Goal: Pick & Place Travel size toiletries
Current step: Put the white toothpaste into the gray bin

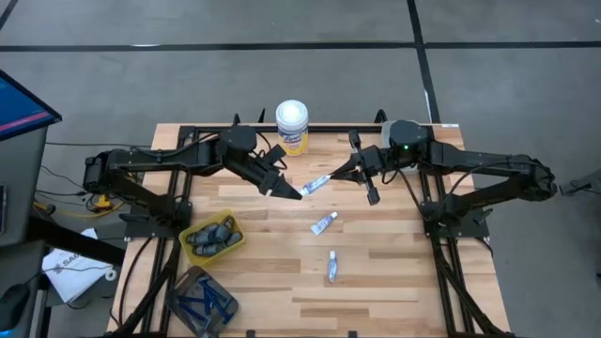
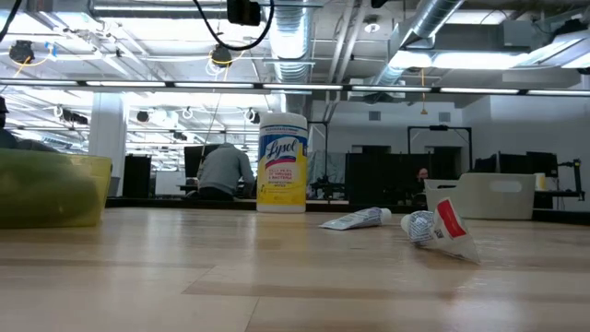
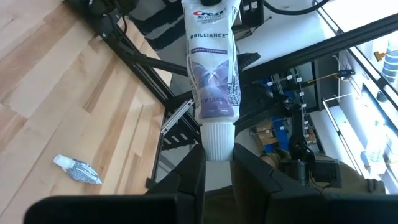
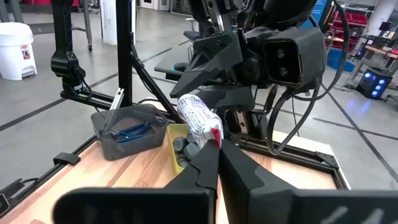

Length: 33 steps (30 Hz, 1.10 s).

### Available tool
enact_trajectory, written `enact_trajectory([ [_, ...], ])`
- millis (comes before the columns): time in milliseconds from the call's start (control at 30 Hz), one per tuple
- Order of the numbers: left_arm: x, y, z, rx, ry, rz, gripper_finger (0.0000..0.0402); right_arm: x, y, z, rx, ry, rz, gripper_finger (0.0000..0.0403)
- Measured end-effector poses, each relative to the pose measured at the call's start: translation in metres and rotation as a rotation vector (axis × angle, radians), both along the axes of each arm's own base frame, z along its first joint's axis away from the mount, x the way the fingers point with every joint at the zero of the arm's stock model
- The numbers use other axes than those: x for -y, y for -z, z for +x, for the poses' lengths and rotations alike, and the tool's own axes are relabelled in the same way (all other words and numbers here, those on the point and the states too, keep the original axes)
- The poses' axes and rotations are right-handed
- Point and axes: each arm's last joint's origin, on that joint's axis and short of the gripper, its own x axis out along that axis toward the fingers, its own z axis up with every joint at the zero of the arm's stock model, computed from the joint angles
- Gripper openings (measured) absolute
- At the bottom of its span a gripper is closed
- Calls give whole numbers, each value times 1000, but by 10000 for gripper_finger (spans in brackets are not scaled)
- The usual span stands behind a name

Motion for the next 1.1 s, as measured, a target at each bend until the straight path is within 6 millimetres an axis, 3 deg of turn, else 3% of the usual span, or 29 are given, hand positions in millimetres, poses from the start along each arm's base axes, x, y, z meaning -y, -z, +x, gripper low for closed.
enact_trajectory([
  [567,-1,0,1,-3,-49,1,70,2,0,1,-3,88,-11,0],
  [900,-5,0,2,41,-148,170,146,12,-1,-2,-2,177,-22,0],
  [1100,-13,3,1,9,-235,234,191,23,-8,-15,9,342,4,0],
])
